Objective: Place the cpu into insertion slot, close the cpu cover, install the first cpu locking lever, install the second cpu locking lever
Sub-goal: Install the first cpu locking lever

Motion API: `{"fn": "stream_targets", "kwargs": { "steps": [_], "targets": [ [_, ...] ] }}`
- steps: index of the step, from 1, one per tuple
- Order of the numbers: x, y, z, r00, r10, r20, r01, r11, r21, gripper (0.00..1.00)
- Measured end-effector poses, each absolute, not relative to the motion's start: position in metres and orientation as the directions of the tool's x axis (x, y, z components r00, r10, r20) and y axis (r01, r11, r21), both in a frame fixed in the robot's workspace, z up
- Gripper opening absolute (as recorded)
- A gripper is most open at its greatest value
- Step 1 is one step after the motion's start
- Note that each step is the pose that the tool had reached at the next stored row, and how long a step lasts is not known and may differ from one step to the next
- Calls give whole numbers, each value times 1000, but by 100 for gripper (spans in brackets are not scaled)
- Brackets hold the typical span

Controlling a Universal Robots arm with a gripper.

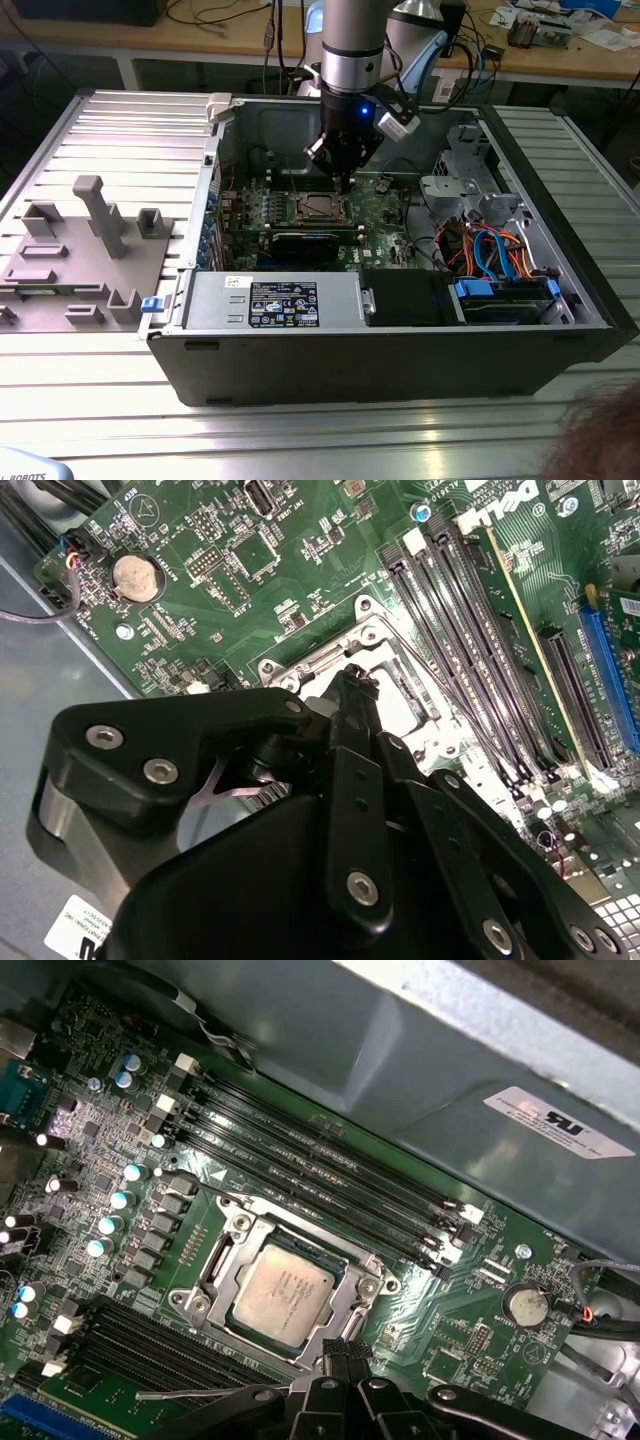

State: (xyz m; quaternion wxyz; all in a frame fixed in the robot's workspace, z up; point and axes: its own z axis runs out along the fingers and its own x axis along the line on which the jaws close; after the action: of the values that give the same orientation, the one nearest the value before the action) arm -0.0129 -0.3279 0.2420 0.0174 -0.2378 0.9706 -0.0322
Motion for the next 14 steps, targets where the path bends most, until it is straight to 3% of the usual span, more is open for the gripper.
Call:
{"fn": "stream_targets", "kwargs": {
  "steps": [14],
  "targets": [
    [-13,-328,242,-925,-379,-22,-377,924,-64,11]
  ]
}}
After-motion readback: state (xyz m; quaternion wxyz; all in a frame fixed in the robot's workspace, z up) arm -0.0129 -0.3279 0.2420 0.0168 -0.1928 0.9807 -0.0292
